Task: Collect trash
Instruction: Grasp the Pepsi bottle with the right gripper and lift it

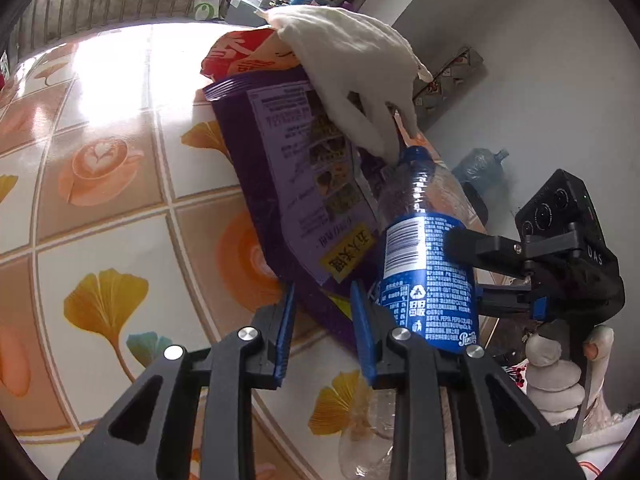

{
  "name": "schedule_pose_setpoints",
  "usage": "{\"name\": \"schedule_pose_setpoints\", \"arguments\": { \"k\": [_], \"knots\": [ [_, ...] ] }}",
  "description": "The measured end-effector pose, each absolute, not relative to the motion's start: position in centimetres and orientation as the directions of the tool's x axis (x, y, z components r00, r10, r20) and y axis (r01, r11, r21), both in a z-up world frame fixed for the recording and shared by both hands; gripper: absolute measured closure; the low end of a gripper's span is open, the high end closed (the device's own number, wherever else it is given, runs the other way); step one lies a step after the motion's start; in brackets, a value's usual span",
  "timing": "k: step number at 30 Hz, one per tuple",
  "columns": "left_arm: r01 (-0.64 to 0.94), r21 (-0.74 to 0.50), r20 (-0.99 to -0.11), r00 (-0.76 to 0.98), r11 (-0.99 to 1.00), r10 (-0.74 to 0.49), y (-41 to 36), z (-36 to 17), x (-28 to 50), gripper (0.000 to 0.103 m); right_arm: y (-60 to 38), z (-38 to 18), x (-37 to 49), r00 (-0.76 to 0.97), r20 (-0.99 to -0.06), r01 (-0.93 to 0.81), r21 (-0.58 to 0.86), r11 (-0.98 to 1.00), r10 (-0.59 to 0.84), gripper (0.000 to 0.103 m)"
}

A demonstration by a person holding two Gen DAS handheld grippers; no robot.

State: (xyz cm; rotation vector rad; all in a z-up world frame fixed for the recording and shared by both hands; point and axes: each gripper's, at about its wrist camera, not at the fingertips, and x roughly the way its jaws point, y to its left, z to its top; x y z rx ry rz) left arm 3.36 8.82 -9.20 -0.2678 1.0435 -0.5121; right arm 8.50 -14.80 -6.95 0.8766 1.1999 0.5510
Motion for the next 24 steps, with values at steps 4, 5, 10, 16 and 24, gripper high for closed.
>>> {"name": "schedule_pose_setpoints", "arguments": {
  "k": [4, 5, 10, 16, 24],
  "knots": [
    [0.306, -0.456, -0.735, 0.400, 0.836, -0.548, 8.1, -8.6, 3.0, 0.077, -16.3, -6.5, 8.3, 0.319, -0.547, 0.081, 0.829, 0.553, 0.774, 0.044],
    [0.313, -0.461, -0.727, 0.403, 0.830, -0.556, 7.9, -8.2, 3.0, 0.077, -16.9, -6.2, 8.3, 0.335, -0.546, 0.080, 0.829, 0.554, 0.768, 0.044],
    [0.350, -0.475, -0.712, 0.387, 0.807, -0.586, 6.3, -7.7, 3.6, 0.077, -19.1, -4.1, 9.1, 0.435, -0.603, 0.055, 0.759, 0.649, 0.668, 0.044],
    [0.391, -0.465, -0.733, 0.332, 0.794, -0.593, 3.0, -8.8, 4.0, 0.077, -19.7, -4.6, 10.1, 0.476, -0.675, 0.113, 0.683, 0.722, 0.564, 0.042],
    [0.419, -0.468, -0.736, 0.303, 0.778, -0.605, 0.6, -9.2, 4.4, 0.078, -19.0, -5.0, 9.3, 0.426, -0.714, 0.100, 0.648, 0.755, 0.556, 0.031]
  ]
}}
